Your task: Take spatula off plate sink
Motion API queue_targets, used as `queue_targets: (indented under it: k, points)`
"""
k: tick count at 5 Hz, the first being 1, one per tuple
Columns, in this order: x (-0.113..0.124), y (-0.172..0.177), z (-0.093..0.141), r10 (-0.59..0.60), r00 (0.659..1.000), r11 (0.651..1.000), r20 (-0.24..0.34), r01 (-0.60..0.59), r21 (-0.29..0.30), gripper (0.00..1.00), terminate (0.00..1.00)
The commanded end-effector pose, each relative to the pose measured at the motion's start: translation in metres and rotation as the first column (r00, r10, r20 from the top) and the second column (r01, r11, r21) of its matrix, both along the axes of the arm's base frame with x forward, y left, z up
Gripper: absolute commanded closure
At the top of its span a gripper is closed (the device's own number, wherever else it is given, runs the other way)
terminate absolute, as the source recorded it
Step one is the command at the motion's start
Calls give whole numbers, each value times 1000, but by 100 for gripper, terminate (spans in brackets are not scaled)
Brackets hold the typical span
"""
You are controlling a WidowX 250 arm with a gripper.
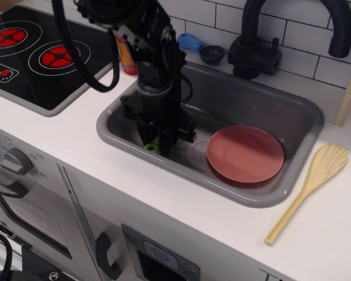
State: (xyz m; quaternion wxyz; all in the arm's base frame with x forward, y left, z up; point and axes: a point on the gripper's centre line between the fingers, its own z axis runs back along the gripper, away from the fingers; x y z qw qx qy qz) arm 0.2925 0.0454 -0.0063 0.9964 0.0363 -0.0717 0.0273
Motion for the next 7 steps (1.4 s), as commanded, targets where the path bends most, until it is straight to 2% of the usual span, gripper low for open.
queue_targets:
  k: [1, 2, 3, 4, 6, 7]
  points:
    - [5, -2, 7, 36, 999, 999, 25, -37, 33, 0, 0]
    - [8, 0, 20, 46, 998, 999, 47, -47, 24, 0, 0]
    - [11, 2, 44, 45, 998, 999, 35, -44, -18, 0, 0]
    - [10, 1, 74, -1, 995, 999, 96, 5, -40, 0, 0]
    - [10, 1, 74, -1, 995, 999, 96, 5, -40, 0, 0]
    - [10, 1, 74, -1, 995, 999, 96, 5, -40, 0, 100]
